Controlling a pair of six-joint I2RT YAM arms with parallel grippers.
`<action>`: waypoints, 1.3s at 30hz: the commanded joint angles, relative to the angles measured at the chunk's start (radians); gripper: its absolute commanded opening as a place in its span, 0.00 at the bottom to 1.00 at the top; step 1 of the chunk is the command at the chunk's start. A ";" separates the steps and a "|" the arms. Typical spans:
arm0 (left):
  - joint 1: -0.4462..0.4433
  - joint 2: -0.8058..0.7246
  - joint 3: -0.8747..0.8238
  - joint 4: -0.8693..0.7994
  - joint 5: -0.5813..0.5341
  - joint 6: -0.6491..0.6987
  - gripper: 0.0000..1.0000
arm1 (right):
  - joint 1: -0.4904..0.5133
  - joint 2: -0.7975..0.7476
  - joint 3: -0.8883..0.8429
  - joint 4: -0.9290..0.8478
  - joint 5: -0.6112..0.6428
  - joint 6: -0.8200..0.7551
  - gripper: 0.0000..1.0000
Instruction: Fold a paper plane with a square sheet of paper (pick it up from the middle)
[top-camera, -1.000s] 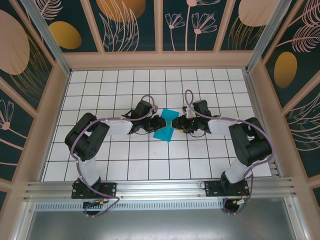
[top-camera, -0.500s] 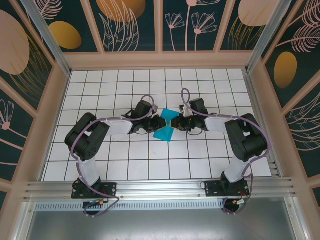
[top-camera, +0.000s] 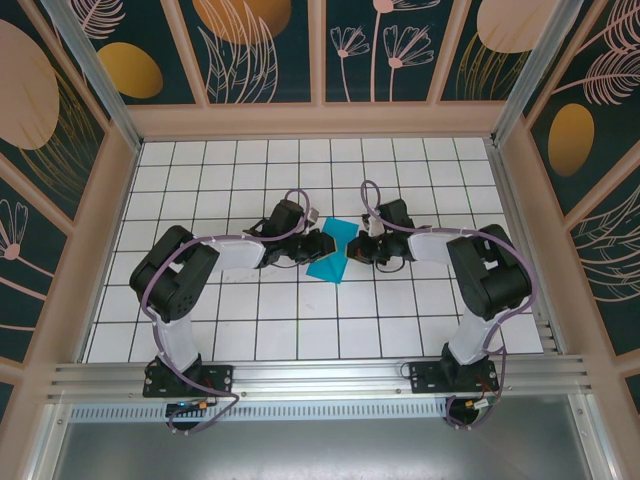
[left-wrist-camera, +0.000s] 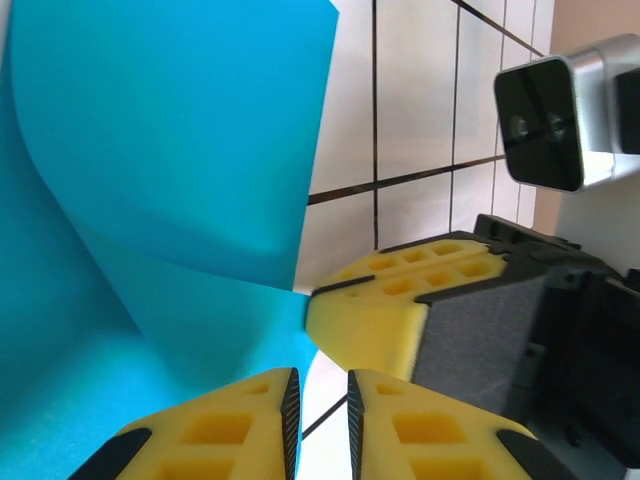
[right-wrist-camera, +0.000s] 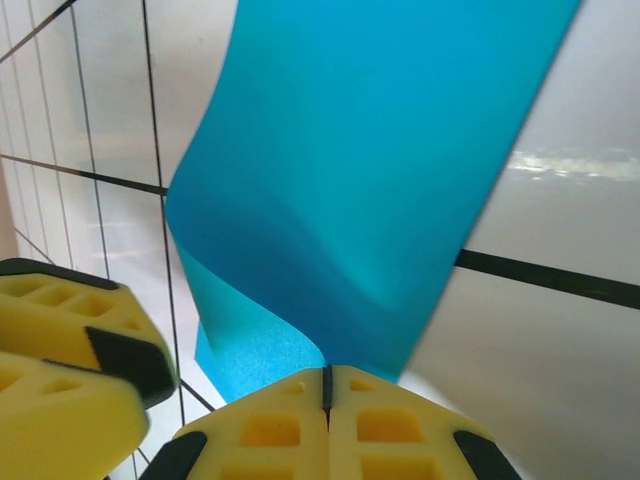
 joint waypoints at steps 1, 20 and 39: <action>-0.008 0.024 0.010 0.043 0.036 -0.009 0.23 | 0.002 0.018 0.032 -0.021 0.030 -0.027 0.06; -0.033 0.055 0.053 -0.004 0.039 0.026 0.23 | -0.001 0.057 0.069 -0.044 0.057 -0.052 0.06; -0.039 0.080 0.067 -0.010 0.045 0.035 0.22 | -0.001 0.065 0.077 -0.052 0.079 -0.061 0.06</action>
